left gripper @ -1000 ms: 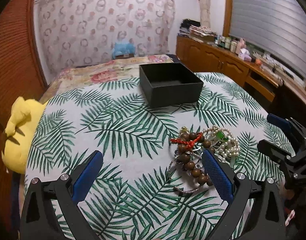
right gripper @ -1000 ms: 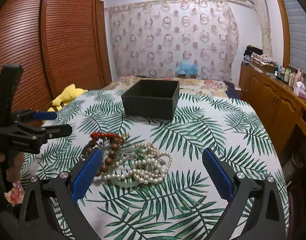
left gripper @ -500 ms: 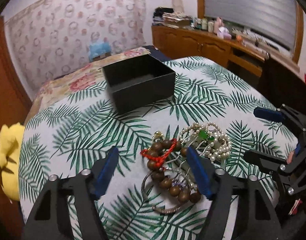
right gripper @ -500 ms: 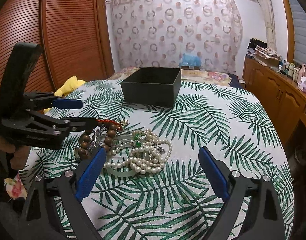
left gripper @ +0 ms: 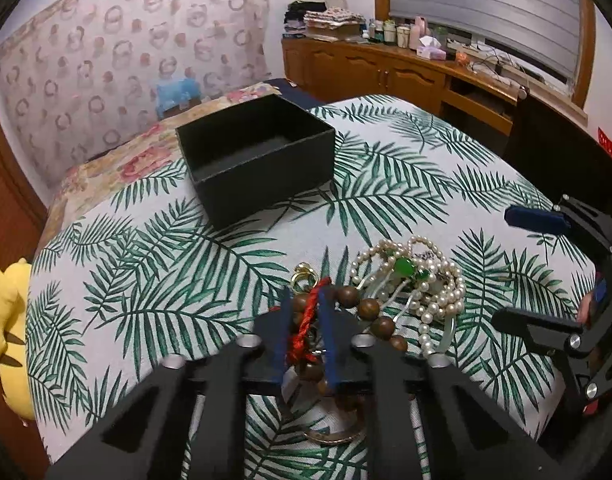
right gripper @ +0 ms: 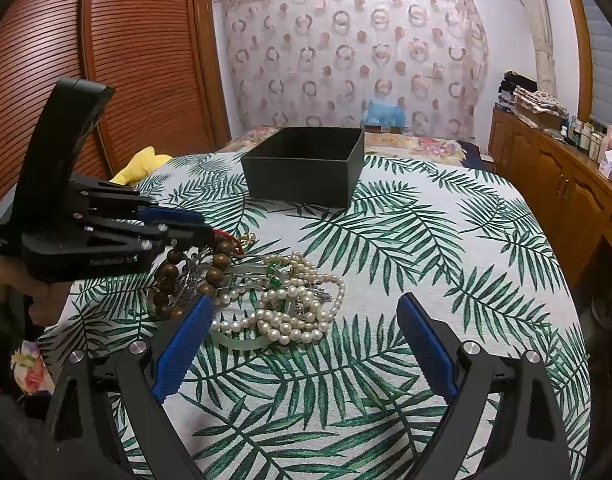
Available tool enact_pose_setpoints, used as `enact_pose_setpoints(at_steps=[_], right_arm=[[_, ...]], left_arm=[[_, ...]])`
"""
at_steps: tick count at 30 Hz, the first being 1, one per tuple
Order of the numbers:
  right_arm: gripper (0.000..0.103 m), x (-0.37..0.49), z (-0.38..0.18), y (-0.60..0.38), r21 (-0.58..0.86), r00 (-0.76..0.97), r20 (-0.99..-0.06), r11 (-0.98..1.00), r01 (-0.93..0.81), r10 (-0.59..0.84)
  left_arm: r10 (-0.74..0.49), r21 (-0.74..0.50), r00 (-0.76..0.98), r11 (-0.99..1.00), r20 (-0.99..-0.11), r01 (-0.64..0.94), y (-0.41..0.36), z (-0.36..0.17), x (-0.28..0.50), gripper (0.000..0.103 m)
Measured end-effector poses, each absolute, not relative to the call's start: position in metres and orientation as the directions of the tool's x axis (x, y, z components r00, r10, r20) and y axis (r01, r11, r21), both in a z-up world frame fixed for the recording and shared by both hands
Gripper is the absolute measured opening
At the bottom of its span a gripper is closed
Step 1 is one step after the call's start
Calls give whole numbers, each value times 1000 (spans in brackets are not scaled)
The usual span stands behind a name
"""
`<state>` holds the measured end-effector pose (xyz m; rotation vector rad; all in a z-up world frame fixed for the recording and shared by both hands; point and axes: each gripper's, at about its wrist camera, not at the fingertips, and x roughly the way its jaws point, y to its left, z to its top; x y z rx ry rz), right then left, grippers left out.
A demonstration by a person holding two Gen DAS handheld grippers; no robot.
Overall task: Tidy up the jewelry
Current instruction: 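Grasp the red tassel with the left tool while the right tool grasps the wooden beads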
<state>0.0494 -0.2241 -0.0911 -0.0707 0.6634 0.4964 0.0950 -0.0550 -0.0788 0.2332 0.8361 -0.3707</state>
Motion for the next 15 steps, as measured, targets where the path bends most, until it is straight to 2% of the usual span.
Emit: enact_pose_setpoints(at_steps=[4, 11, 15], right_arm=[[84, 54, -92, -215, 93, 652, -619, 865, -492, 438], [54, 67, -90, -186, 102, 582, -644, 810, -578, 496], [43, 83, -92, -169, 115, 539, -662, 781, -614, 521]], left_arm=[[-241, 29, 632, 922, -736, 386, -47, -73, 95, 2], [-245, -22, 690, 949, -681, 315, -23, -57, 88, 2], [-241, -43, 712, 958, -660, 284, -10, -52, 83, 2]])
